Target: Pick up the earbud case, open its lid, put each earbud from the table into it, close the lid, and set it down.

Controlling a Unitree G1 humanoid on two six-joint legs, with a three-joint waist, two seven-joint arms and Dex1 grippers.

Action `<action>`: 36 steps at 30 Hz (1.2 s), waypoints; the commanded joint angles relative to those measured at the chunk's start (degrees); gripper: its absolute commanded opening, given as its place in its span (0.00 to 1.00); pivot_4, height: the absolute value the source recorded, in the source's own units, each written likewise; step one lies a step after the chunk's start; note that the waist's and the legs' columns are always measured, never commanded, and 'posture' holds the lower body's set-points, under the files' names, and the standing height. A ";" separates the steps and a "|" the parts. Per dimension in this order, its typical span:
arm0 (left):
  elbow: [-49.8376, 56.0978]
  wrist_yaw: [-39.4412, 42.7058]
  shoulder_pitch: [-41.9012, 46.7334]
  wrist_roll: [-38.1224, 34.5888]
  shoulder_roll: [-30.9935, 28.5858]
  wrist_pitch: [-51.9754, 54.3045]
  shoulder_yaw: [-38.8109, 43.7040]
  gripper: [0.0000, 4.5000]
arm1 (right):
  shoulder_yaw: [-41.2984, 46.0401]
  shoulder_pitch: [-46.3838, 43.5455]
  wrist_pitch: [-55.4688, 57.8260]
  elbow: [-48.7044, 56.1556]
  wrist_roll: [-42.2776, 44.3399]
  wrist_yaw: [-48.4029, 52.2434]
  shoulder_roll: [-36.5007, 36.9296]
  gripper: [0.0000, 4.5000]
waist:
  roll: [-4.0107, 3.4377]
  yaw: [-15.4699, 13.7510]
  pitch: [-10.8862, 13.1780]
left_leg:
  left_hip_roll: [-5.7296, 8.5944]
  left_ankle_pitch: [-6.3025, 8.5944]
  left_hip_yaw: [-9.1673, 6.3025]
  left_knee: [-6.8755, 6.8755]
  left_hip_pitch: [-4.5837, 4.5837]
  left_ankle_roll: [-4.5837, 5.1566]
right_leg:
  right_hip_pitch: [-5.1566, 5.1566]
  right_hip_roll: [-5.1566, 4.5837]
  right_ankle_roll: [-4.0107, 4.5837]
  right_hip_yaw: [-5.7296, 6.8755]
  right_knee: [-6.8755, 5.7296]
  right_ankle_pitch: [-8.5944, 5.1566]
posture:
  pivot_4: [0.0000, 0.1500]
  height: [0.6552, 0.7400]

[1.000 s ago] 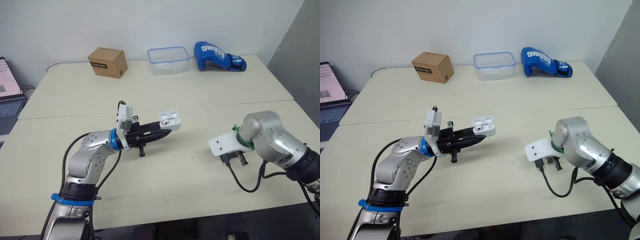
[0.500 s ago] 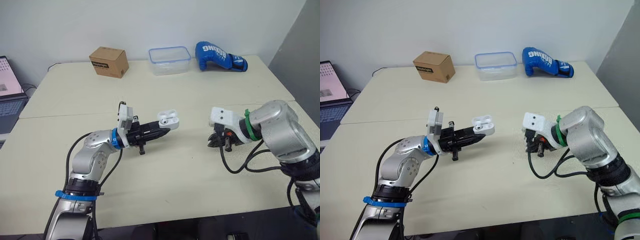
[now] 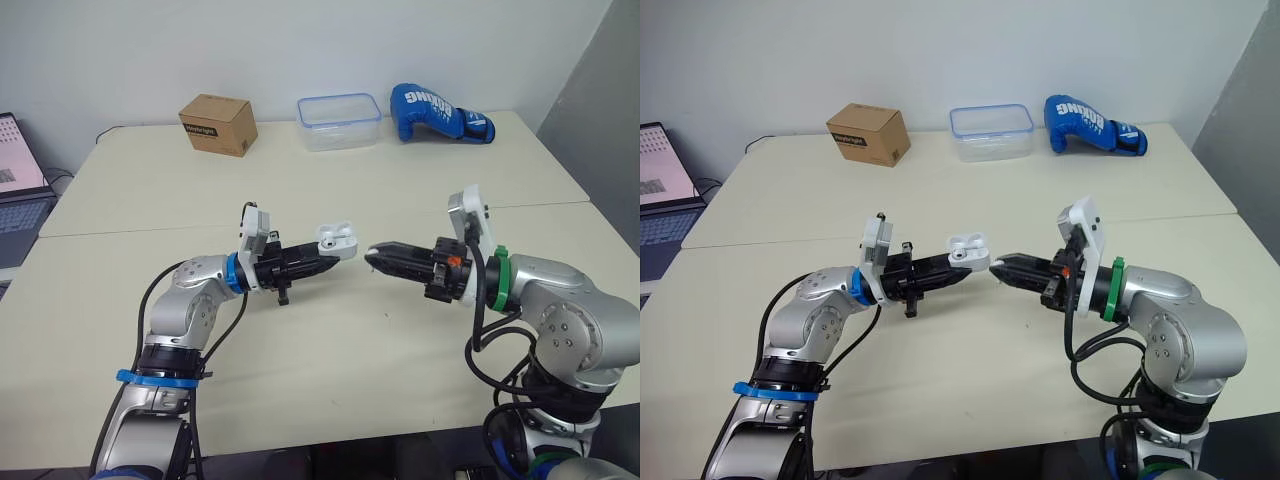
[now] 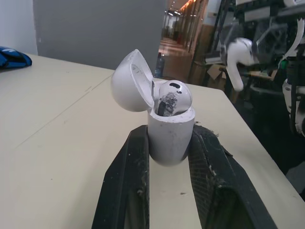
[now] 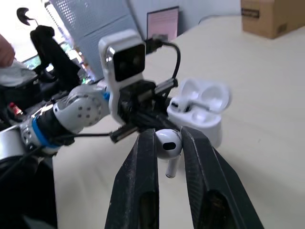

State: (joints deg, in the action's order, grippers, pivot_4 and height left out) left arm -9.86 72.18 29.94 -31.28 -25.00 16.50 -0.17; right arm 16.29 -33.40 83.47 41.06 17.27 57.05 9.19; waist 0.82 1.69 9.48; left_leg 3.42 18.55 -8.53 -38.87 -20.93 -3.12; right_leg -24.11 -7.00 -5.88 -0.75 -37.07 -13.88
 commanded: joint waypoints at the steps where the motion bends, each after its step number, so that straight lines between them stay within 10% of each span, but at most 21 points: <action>1: 0.88 1.01 1.41 -0.33 0.06 -0.74 0.21 0.17 | -0.76 -1.36 -3.14 2.54 2.96 -5.48 -0.92 0.08 | -0.01 0.06 -0.01 | -0.01 0.00 0.00 0.00 0.00 0.00 | -0.01 0.01 0.00 0.00 -0.02 0.00 | 1.00 0.89; 36: 6.09 -0.39 1.26 -2.22 0.17 3.22 1.09 0.17 | -15.87 -0.26 -18.82 -3.92 10.63 -26.57 7.28 0.08 | -0.02 0.18 -0.01 | -0.02 0.00 0.03 0.03 0.01 0.00 | -0.01 0.03 0.00 -0.02 0.00 0.00 | 1.00 0.89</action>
State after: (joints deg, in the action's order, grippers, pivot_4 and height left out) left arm -6.55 71.71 30.14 -31.59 -24.79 19.82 -0.19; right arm 0.52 -33.68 66.06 36.22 26.99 30.98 15.90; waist 0.80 1.88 9.46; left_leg 3.40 18.55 -8.50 -38.84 -20.92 -3.12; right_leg -24.12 -6.97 -5.88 -0.77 -37.07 -13.88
